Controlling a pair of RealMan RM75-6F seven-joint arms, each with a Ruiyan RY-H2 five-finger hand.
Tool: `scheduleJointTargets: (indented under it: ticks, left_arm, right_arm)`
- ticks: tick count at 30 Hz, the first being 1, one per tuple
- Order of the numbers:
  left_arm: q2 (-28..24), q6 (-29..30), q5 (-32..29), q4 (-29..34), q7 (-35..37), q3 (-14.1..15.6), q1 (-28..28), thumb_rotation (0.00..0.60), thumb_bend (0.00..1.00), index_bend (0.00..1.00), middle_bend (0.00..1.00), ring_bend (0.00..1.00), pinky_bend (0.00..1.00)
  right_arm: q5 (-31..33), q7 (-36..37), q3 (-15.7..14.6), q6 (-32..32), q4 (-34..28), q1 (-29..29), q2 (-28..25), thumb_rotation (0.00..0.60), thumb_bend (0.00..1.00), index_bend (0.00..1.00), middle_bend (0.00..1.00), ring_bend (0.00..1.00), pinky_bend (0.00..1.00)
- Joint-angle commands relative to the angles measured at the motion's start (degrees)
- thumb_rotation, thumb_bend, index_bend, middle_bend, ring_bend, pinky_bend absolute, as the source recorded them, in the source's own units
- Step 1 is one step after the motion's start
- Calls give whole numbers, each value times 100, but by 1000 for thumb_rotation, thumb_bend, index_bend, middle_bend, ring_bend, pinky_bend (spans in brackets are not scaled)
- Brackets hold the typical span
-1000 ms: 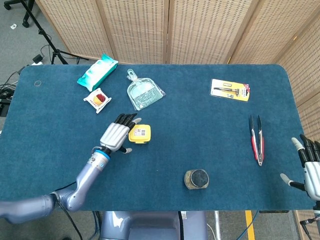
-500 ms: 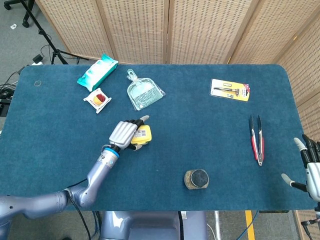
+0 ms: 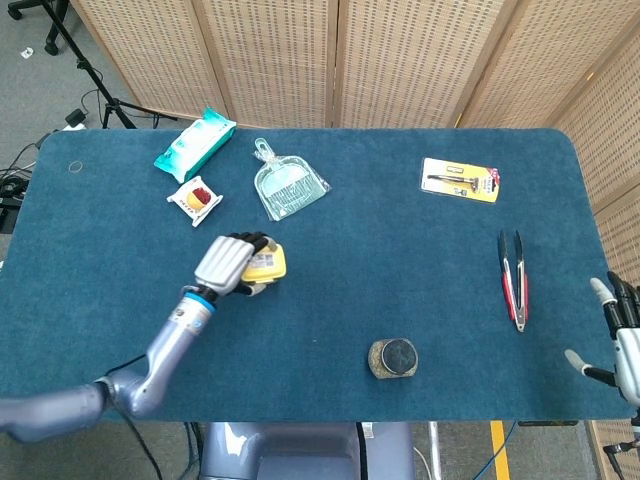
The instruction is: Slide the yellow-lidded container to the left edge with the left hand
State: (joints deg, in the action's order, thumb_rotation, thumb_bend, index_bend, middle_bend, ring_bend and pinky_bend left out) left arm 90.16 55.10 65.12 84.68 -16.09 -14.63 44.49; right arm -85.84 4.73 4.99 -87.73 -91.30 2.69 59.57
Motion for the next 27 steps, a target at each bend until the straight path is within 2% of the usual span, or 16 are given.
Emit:
scheduleJointTargets:
  ticks: [1,3,6,10,13,16,18,23,25,27]
  left_arm:
    - [-920,393,1039,329,940,453,-504,600,415,511,539,531,567]
    - [-1235,678,1527,268,1369,673,-720,600,414,511,538,531,567]
    - [-1696,1375,2535,-179,2432,1207,-1130,600,421,519,541,535,570]
    - [-1812,2130,3324,-1249,3901,1890,-1606,600,443,531,547,541,575]
    - [-1715,2616,3639,-2110,4556,2220,-1914,600,444,531,547,541,575]
    - [-1459,2892,3666,-3065,5096,2369,-2192,600,439,532,547,541,575]
    - [-1273,2879,3610,-3454,5355,2387,-2267,600,437,532,547,541,575]
    - [-886,2917,3583,-4115,5753,2380,-2323,600,439,532,547,541,575]
    - [-788,2858,3624,-4473,5824,2481,-2384,600,435,532,547,540,575]
    - [-672,2839,3600,-4711,5904,2472,-2397,600,406,532,547,539,575]
  right_arm:
    - [-103,-106,-54,-25,-7,-3,50,600,0,42,0,0,0]
    - [-134,-169,-67,-46,-12,-9,74,600,0,42,0,0,0]
    - [-155,-268,-84,-47,-22,-10,108,600,0,41,0,0,0]
    - [-243,-396,-134,-38,-50,-2,164,600,0,41,0,0,0]
    - [-360,-524,-203,-33,-75,2,215,600,0,41,0,0,0]
    - [-475,-719,-273,-18,-70,9,296,600,0,41,0,0,0]
    - [-498,-787,-289,-7,-65,14,329,600,0,41,0,0,0]
    - [-510,-846,-289,-41,-66,2,363,600,0,41,0,0,0]
    - [-490,-813,-274,-68,-62,-10,355,600,0,41,0,0,0]
    - [-478,-794,-265,-71,-63,-10,345,600,0,41,0,0,0]
